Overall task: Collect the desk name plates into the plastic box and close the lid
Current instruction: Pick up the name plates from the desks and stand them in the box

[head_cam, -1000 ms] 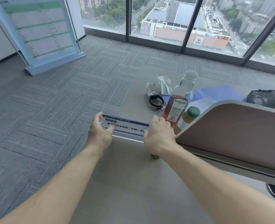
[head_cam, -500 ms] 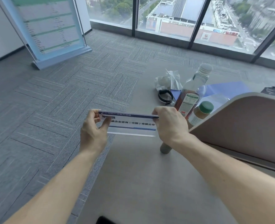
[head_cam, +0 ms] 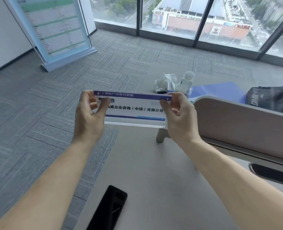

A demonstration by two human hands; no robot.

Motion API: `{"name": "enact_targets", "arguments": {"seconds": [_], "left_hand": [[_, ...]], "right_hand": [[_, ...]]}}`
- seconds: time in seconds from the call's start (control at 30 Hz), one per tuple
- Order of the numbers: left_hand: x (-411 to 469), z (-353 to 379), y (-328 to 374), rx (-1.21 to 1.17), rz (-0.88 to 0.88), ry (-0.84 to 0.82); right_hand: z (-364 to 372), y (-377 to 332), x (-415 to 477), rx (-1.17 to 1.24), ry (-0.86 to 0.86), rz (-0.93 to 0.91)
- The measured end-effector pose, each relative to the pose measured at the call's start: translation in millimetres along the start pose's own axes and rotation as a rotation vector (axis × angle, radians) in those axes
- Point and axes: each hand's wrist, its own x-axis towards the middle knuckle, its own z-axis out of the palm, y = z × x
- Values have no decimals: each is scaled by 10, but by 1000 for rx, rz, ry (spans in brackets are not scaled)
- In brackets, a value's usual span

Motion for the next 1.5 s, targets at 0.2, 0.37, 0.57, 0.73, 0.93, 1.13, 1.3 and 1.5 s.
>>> {"name": "enact_targets", "arguments": {"seconds": [0.2,0.37,0.57,0.73,0.93,1.13,1.3,1.5], "left_hand": [[-412,10,701,4,64,-94],[-904,272,1343,8,61,-160],[-1609,838,2097,48,237,-292],[-2345,1413,2556,16,264,-383],[-3171,2177,2971,-126,201,-517],[-3655,2727,3137,-16,201,-695],[-3870,2929,3190,352,372,-982],[-4287,3395,3091,722,387,-1348]], "right_hand": [[-707,-244,-313,107,-52,93],[-1579,-461,-736,86,17,86],[-2849,-585,-1256,136,121,48],[-3973,-557,-1669,122,188,55],[-5152,-421,-2131,44,251,41],[-5937,-159,-2501,-46,295,98],[-6177,257,-2768,-126,222,177],[-6011,623,-2932,-160,-18,180]]}}
